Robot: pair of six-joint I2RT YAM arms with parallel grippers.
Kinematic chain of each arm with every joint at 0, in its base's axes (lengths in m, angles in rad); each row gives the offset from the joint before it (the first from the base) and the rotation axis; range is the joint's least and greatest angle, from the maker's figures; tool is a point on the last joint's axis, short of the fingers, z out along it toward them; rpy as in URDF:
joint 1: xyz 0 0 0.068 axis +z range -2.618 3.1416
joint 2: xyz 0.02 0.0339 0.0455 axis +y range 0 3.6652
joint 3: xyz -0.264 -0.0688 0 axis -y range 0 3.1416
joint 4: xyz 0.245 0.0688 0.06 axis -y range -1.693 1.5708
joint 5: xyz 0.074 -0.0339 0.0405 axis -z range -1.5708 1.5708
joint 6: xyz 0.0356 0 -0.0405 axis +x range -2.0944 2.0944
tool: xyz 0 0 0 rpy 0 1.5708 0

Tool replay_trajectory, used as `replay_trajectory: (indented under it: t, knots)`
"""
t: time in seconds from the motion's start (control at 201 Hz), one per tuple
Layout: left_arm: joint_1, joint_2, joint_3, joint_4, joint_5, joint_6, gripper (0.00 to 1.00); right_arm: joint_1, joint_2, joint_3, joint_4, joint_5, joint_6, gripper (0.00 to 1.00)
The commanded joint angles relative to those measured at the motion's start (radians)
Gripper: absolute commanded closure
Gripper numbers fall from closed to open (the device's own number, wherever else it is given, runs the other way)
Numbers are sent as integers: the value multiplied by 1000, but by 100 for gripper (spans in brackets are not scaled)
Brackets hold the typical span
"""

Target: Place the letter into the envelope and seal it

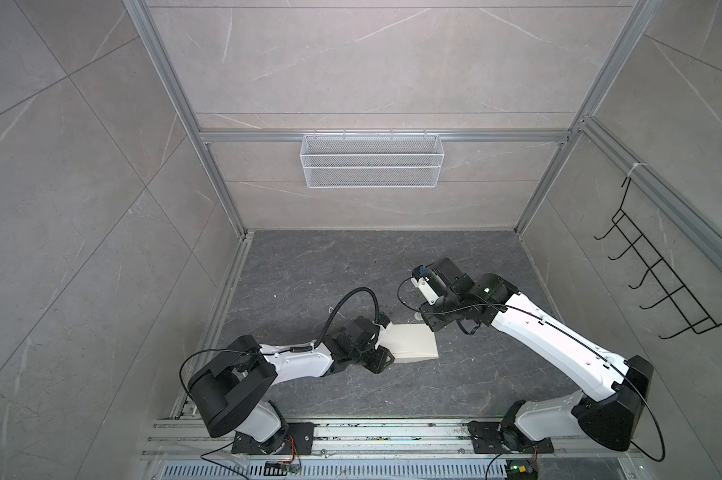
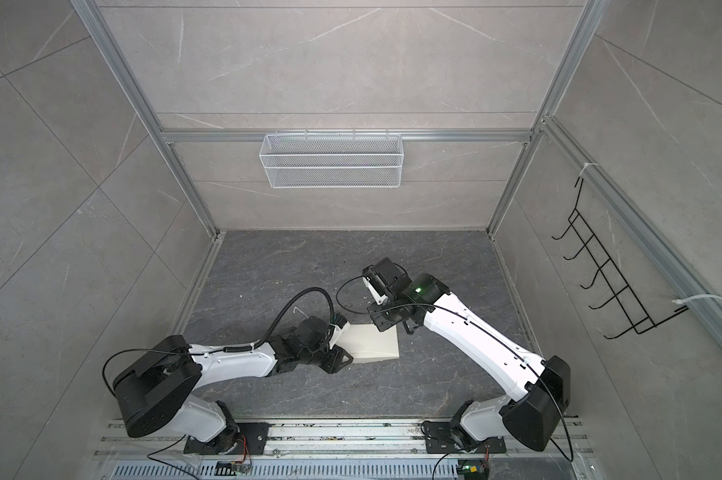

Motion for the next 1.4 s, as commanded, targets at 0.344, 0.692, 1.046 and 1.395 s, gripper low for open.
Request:
replay_trajectory:
  t: [0.344,0.692,1.046,1.395]
  knots:
    - [-24,-75,-5,104,-36,-46,61,4,8,13,-50,-45,-11,100]
    - [33,-217,-87,63,-170,-32,72,89,161,86,-90,-12,15,100]
    - [82,-67,-94,216,-65,-159,91,138,301,148,-100,-18,39,100]
    - [124,64,-99,275,-36,-267,100,151,401,190,-107,-47,37,100]
